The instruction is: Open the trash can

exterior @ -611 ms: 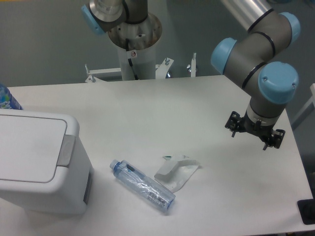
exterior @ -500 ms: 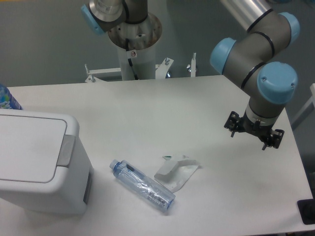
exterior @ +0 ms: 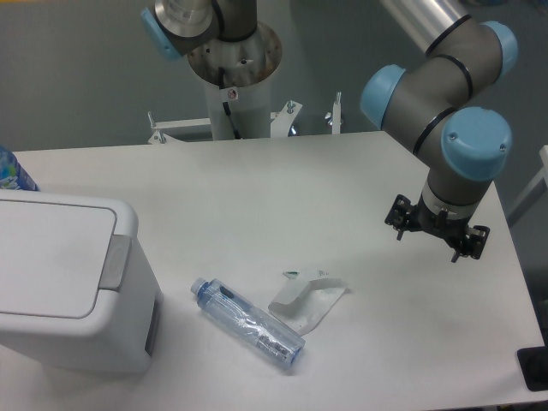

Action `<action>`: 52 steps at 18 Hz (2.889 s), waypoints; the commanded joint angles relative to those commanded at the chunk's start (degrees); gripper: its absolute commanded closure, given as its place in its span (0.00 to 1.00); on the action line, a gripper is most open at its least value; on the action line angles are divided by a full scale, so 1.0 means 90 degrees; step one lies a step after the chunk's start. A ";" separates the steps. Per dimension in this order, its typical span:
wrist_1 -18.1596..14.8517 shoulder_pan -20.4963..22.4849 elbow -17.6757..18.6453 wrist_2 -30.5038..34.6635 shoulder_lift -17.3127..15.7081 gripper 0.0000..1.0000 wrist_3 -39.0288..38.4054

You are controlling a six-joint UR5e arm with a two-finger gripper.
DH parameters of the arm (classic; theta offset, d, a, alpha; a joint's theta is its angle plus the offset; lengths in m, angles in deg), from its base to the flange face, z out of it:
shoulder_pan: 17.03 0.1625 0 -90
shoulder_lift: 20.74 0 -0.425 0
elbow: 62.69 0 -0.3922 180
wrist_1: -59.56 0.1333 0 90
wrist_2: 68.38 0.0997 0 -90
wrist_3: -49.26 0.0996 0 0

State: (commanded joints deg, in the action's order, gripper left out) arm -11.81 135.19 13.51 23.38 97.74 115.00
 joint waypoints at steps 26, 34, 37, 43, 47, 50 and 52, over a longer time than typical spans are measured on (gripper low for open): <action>-0.0010 -0.0859 -0.0703 -0.2821 -0.0566 0.00 -0.4872; -0.0010 -0.1191 -0.0635 -0.3379 -0.0732 0.00 -0.5127; -0.0010 -0.1328 -0.0586 -0.3379 -0.0713 0.00 -0.5117; -0.0010 -0.1747 -0.0391 -0.3574 -0.0781 0.00 -0.5147; -0.0010 -0.2099 -0.0030 -0.3526 -0.1083 0.00 -0.5147; -0.0010 -0.2197 0.0029 -0.3564 -0.1162 0.00 -0.5156; -0.0010 -0.2323 0.0020 -0.3565 -0.1191 0.00 -0.5156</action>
State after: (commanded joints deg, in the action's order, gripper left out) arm -11.90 114.28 13.68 -8.70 87.02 68.59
